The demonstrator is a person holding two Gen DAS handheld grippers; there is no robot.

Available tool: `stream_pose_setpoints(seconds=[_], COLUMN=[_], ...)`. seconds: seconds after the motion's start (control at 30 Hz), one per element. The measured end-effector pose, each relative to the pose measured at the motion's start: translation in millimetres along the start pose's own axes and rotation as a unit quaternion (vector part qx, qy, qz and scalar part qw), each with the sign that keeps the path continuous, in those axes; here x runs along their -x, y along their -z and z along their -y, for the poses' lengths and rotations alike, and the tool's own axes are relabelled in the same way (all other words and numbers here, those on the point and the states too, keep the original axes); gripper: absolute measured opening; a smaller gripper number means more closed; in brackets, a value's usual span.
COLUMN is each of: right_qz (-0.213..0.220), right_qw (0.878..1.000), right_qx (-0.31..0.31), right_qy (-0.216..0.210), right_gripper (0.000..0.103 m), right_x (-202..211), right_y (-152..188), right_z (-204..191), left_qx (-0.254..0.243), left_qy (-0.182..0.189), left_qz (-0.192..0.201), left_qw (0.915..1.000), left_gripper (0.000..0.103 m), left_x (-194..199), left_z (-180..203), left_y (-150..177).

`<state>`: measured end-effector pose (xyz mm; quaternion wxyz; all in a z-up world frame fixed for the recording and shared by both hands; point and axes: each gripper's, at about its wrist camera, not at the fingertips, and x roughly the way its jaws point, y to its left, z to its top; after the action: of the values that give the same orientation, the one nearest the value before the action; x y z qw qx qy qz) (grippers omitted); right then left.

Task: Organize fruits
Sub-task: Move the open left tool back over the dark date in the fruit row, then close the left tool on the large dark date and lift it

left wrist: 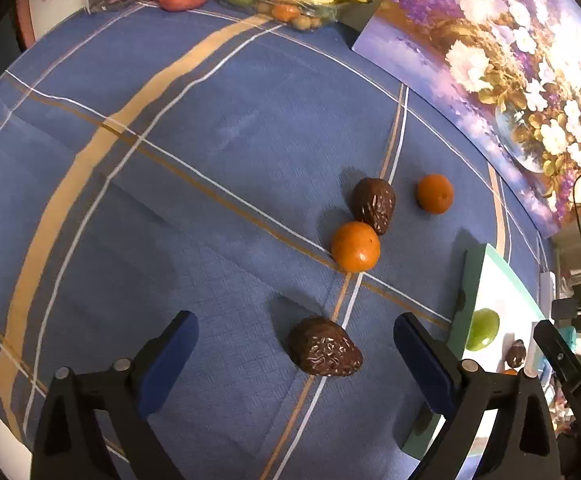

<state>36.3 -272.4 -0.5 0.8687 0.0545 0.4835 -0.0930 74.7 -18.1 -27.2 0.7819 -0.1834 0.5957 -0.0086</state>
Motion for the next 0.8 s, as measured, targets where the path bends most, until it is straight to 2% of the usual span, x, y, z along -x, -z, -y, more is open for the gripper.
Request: stream_pose_setpoints(seconds=[0.33, 0.4, 0.53, 0.6, 0.67, 0.8], right_qz=[-0.003, -0.003, -0.002, 0.000, 0.001, 0.002], right_qw=[1.000, 1.000, 1.000, 0.999, 0.999, 0.999], right_qx=[-0.004, -0.005, -0.004, -0.004, -0.003, 0.002], right_qy=[0.015, 0.020, 0.030, 0.035, 0.038, 0.050], right_gripper=[0.097, 0.097, 0.097, 0.097, 0.097, 0.097], right_x=[-1, -1, 0, 1, 1, 2], right_y=[0, 1, 3, 3, 4, 7], right_z=[1, 2, 1, 1, 0, -2], left_qx=[-0.005, -0.003, -0.001, -0.002, -0.006, -0.002], left_qy=[0.019, 0.018, 0.026, 0.033, 0.033, 0.039], left_qz=[-0.017, -0.021, -0.038, -0.048, -0.056, -0.069], left_qw=[0.9997, 0.9996, 0.9990, 0.9983, 0.9979, 0.9969], left_gripper=[0.094, 0.087, 0.082, 0.075, 0.072, 0.057], left_x=[-6, -7, -13, -17, -21, -27], left_z=[6, 4, 2, 3, 4, 4], left_y=[0, 1, 4, 5, 7, 8])
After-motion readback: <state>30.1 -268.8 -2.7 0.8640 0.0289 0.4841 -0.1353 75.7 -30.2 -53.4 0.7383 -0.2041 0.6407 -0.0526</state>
